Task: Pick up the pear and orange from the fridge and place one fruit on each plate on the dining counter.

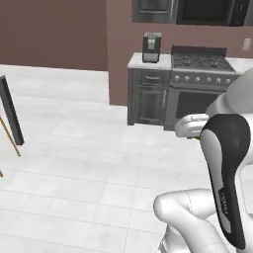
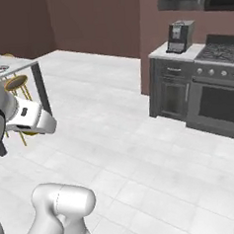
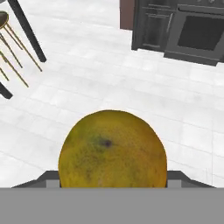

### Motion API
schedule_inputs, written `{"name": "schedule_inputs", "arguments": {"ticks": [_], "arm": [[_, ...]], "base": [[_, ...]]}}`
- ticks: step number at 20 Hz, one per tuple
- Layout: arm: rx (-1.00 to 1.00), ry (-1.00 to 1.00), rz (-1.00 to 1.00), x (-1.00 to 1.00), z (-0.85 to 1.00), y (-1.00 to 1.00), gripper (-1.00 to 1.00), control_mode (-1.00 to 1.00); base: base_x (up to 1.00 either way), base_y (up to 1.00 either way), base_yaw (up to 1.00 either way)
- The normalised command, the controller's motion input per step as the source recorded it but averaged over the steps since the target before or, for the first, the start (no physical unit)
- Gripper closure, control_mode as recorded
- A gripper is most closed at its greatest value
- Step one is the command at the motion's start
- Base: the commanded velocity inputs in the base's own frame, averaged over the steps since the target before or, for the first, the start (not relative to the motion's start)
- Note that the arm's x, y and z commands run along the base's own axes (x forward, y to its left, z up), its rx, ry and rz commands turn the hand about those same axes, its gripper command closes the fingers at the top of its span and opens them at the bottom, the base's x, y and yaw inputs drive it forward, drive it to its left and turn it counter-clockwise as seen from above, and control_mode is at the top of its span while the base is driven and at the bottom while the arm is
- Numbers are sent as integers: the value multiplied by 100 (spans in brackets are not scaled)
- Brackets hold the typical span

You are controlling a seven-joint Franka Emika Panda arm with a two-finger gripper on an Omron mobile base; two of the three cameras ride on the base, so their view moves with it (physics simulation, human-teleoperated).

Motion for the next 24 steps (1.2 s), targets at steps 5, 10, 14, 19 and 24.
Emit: {"name": "schedule_inputs", "arguments": {"ticks": [5, 10, 14, 19, 24], "arm": [[0, 0, 0, 0, 0, 0, 100, 100], [0, 0, 0, 0, 0, 0, 100, 100], [0, 0, 0, 0, 0, 0, 100, 100], [0, 0, 0, 0, 0, 0, 100, 100], [0, 0, 0, 0, 0, 0, 100, 100]], "base": [[32, 26, 89], [91, 13, 45], [100, -5, 13], [100, -16, 19], [100, -26, 29]]}}
